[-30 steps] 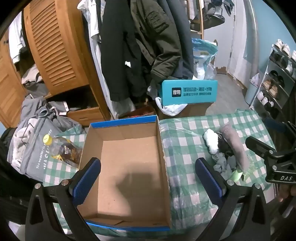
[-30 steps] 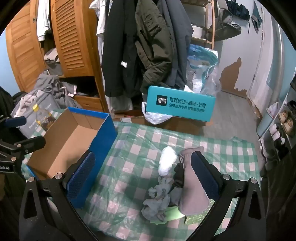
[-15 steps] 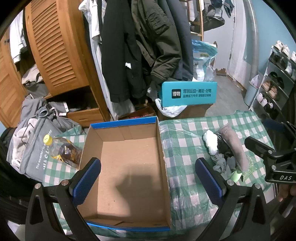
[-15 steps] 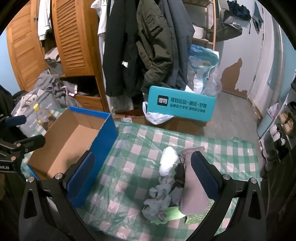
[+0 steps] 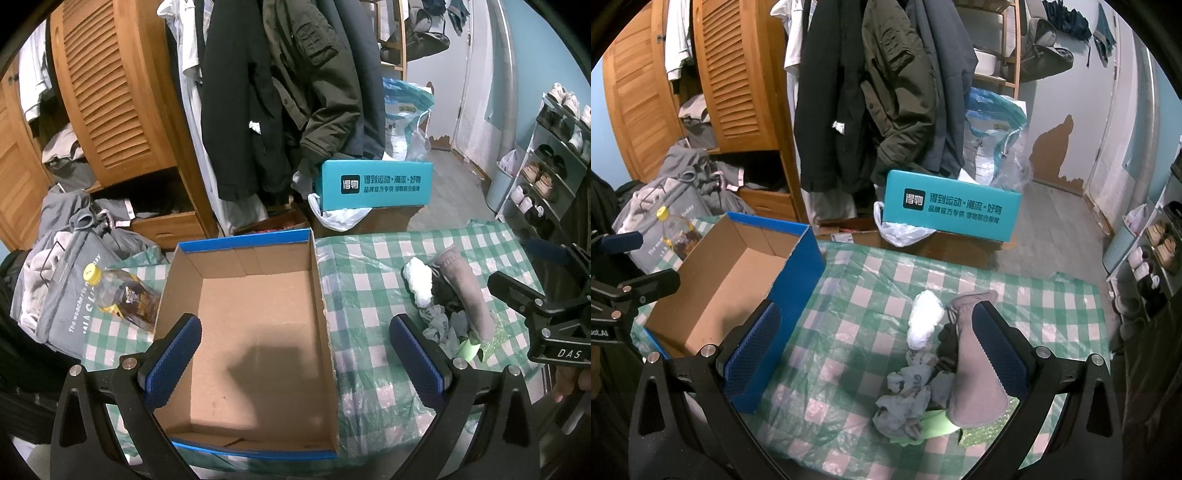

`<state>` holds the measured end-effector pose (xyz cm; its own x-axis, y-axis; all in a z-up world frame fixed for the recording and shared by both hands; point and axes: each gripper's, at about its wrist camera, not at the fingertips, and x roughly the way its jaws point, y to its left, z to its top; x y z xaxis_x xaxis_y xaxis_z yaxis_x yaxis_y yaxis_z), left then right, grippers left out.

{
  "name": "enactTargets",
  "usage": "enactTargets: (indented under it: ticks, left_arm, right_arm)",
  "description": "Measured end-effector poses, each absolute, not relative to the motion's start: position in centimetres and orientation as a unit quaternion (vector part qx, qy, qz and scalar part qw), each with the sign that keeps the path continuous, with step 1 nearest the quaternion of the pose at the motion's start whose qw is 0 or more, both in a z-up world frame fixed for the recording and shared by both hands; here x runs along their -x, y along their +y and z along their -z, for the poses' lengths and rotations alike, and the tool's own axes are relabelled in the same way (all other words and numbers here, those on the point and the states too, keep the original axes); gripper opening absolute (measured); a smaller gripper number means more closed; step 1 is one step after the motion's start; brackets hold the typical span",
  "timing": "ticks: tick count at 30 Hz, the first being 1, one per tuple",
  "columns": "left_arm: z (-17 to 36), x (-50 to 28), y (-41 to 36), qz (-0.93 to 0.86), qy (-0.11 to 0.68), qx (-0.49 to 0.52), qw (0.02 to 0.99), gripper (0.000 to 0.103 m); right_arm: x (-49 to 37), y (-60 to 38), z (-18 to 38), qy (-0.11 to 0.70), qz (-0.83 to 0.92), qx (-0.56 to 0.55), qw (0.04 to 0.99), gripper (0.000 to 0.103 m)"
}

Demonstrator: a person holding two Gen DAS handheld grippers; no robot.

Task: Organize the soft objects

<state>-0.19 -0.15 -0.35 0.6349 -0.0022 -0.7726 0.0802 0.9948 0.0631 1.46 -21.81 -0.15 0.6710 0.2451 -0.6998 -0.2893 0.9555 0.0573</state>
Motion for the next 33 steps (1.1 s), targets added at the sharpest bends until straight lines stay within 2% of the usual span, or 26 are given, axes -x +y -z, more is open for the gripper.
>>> enactTargets:
  ticks: [33]
  left_arm:
    - [0.63,0.38,-0.33,0.025,0.429,-0.041,0.902,0.103]
  right_arm:
    - [-1.46,-21.70,0.17,0.380,-0.146,0.030,0.913,0.102]
